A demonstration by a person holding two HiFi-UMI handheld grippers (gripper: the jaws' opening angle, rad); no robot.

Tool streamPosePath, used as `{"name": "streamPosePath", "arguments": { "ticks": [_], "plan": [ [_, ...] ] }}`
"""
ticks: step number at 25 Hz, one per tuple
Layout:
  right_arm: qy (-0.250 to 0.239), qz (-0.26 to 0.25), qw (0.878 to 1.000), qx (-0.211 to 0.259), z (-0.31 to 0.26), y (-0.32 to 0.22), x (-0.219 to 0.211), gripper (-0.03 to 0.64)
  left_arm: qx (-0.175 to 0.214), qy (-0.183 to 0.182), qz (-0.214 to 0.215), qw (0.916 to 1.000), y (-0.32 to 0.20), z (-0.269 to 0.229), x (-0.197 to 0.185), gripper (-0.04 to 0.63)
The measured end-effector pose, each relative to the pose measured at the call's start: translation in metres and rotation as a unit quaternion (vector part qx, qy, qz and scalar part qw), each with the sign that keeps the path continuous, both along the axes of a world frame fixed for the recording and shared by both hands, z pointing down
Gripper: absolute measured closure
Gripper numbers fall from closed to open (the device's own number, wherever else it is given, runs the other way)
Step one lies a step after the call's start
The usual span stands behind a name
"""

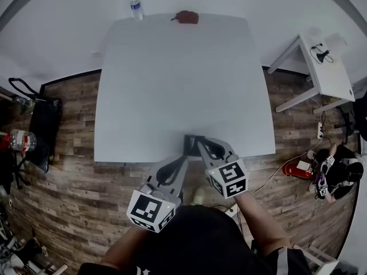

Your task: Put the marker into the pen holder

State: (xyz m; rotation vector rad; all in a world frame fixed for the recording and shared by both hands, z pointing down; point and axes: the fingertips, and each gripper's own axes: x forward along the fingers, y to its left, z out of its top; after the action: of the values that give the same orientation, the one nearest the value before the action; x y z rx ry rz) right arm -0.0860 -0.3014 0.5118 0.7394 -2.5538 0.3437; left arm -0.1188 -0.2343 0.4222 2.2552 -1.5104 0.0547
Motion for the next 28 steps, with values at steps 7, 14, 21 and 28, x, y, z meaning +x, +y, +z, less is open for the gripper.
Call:
{"name": "streamPosePath", "arguments": {
  "ticks": [7,14,21,28],
  "plan": [
    [-0.058,-0.002,0.998,0.032,-0.062,0.007,0.007,0.601,0.021,-0.004,-0.002,0.9998,-0.002,-0.011,0.014,0.589],
    [-0.075,-0.010,0.996,0.055,-0.084,0.016,0.012,0.603,0.038,-0.014,-0.008,0.9991,0.002,-0.019,0.022,0.589],
    [-0.076,-0.017,0.995,0.064,-0.085,0.025,0.018,0.603,0.049,-0.022,-0.016,0.9984,0.012,-0.024,0.028,0.589],
    [-0.066,-0.020,0.996,0.059,-0.076,0.028,0.018,0.603,0.049,-0.024,-0.024,0.9982,0.020,-0.026,0.027,0.589]
  ]
}}
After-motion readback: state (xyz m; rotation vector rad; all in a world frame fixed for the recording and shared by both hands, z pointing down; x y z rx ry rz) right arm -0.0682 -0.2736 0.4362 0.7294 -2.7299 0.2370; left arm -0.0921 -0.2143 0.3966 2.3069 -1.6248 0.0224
